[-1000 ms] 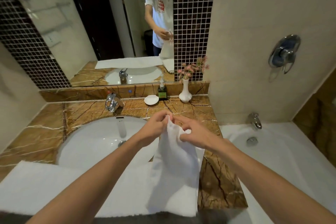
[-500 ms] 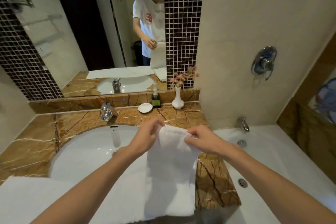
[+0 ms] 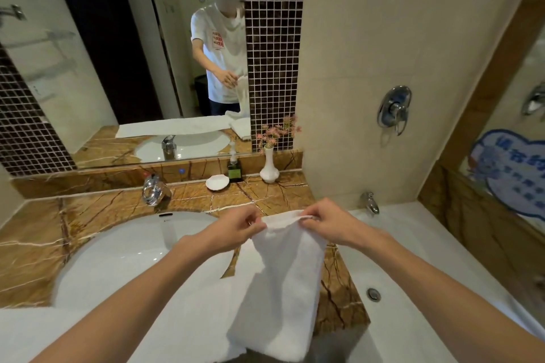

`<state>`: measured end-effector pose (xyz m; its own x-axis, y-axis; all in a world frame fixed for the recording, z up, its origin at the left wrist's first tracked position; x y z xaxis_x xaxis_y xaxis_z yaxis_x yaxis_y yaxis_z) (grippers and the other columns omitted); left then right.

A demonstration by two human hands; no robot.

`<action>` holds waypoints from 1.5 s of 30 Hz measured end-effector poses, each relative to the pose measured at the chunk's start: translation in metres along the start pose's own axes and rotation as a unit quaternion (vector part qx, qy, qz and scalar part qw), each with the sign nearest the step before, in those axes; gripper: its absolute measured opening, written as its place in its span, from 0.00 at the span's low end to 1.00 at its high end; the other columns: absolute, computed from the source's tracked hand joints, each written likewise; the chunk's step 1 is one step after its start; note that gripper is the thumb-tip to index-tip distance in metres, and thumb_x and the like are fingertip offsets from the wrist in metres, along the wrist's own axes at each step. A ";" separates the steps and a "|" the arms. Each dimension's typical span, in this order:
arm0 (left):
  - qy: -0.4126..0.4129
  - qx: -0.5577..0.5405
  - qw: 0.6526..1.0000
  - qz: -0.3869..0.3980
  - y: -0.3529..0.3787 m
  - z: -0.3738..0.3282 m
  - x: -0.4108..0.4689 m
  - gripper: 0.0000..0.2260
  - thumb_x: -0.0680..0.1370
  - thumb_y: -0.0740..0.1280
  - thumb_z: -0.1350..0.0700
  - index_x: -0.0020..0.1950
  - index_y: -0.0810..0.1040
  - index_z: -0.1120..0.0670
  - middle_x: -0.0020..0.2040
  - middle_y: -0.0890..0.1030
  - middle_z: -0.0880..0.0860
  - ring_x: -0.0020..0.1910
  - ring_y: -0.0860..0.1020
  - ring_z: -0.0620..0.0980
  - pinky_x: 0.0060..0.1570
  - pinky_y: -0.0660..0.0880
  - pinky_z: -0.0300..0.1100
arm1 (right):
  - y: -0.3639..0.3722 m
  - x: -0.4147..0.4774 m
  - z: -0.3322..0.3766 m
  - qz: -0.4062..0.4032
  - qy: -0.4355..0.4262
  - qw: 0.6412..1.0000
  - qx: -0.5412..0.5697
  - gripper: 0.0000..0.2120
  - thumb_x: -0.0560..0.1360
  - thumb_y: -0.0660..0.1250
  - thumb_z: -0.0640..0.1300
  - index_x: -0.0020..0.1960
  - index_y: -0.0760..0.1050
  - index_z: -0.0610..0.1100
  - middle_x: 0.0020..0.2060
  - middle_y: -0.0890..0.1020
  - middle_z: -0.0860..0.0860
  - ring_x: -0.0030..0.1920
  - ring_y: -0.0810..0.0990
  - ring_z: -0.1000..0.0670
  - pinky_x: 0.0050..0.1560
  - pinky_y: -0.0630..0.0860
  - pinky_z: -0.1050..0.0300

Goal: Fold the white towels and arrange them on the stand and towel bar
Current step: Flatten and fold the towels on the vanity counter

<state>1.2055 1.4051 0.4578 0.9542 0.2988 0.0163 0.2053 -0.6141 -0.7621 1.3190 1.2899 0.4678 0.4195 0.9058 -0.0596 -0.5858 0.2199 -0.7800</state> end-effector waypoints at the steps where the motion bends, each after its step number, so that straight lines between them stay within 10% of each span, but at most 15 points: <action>1: 0.000 0.010 1.000 -0.003 0.001 0.000 -0.001 0.07 0.79 0.63 0.51 0.41 0.72 0.47 0.39 0.74 0.44 0.37 0.69 0.42 0.37 0.67 0.35 | 0.001 -0.001 0.000 -0.001 -0.001 1.000 0.000 0.11 0.78 0.64 0.45 0.51 0.83 0.40 0.45 0.84 0.46 0.44 0.79 0.50 0.47 0.76 0.52; 9: -0.036 -0.044 0.997 -0.059 -0.010 0.012 -0.015 0.06 0.82 0.58 0.56 0.45 0.68 0.53 0.44 0.77 0.55 0.44 0.76 0.60 0.44 0.76 0.55 | 0.009 -0.005 -0.018 -0.018 0.029 0.999 0.027 0.13 0.74 0.68 0.54 0.40 0.84 0.46 0.34 0.82 0.50 0.34 0.76 0.55 0.35 0.72 0.58; 19: -0.045 -0.083 0.983 -0.158 -0.030 0.023 -0.021 0.08 0.81 0.60 0.56 0.43 0.68 0.46 0.40 0.77 0.46 0.39 0.75 0.42 0.33 0.69 0.29 | -0.003 0.000 -0.020 -0.059 0.019 0.995 0.072 0.03 0.74 0.71 0.45 0.45 0.84 0.50 0.38 0.82 0.59 0.42 0.80 0.59 0.41 0.74 0.66; 45: -0.050 0.029 0.985 -0.163 -0.033 0.031 -0.012 0.05 0.74 0.70 0.50 0.44 0.81 0.51 0.35 0.76 0.38 0.37 0.75 0.36 0.33 0.66 0.26 | -0.002 0.008 -0.049 -0.073 0.078 0.992 0.065 0.05 0.72 0.72 0.38 0.39 0.84 0.45 0.38 0.84 0.50 0.42 0.82 0.53 0.43 0.81 0.59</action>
<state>1.1808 1.4445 0.4622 0.8123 0.5461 0.2049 0.4824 -0.4315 -0.7623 1.3577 1.2783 0.4384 0.6026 0.7961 -0.0555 -0.5917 0.3991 -0.7004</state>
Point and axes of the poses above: each hand's wrist, its own x-axis towards the middle knuckle, its own y-axis out of the palm, z = x × y, the point moved 10 cm from there along x, towards the middle knuckle
